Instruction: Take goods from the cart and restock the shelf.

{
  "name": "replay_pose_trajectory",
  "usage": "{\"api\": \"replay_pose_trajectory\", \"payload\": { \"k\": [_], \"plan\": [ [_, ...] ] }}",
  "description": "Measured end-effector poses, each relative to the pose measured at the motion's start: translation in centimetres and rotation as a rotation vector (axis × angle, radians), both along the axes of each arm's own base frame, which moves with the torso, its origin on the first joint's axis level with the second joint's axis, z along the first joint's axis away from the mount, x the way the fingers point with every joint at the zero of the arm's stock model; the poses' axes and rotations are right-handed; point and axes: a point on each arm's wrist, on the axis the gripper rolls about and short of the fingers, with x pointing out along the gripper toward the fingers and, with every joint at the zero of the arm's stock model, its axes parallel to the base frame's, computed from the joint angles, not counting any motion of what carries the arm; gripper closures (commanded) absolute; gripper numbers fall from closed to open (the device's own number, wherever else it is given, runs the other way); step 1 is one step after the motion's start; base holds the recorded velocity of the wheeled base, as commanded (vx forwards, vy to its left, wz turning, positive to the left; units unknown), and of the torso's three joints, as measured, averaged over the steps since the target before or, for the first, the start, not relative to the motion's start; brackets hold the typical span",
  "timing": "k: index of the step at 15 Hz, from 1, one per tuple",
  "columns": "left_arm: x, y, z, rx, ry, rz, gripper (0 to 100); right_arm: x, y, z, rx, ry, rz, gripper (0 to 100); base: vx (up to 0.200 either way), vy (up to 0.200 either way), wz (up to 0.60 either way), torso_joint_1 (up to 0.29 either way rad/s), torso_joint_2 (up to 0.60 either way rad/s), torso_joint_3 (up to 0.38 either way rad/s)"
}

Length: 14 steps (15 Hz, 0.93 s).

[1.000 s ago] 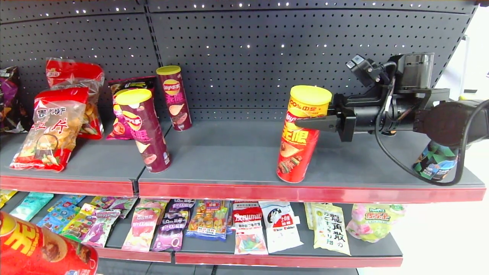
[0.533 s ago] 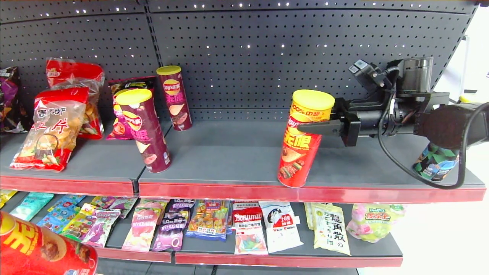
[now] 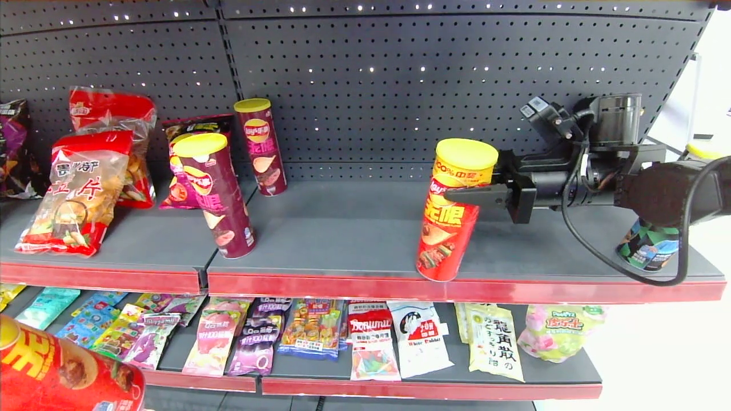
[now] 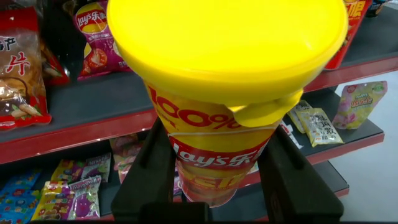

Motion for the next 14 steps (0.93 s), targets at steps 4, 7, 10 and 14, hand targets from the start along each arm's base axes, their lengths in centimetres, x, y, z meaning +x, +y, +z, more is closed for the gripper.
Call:
{"api": "replay_pose_trajectory", "payload": {
  "k": [4, 7, 10, 14],
  "plan": [
    [0.0, 0.0, 0.0, 0.0, 0.0, 0.001, 100, -0.1, 0.1, -0.5, -0.007, 0.012, -0.001, 100, 0.0, 0.0, 0.0, 0.0, 0.0, 0.0],
    [0.0, 0.0, 0.0, 0.0, 0.0, 0.001, 100, 0.1, 0.2, -0.7, -0.01, 0.012, -0.007, 100, 0.0, 0.0, 0.0, 0.0, 0.0, 0.0],
    [0.0, 0.0, 0.0, 0.0, 0.0, 0.001, 100, 0.9, 0.2, -0.4, -0.001, -0.013, -0.014, 100, 0.0, 0.0, 0.0, 0.0, 0.0, 0.0],
    [0.0, 0.0, -0.1, 0.0, 0.002, 0.0, 100, 1.4, 0.3, 0.1, 0.004, -0.03, -0.022, 100, 0.0, 0.0, 0.0, 0.0, 0.0, 0.0]
  ]
}}
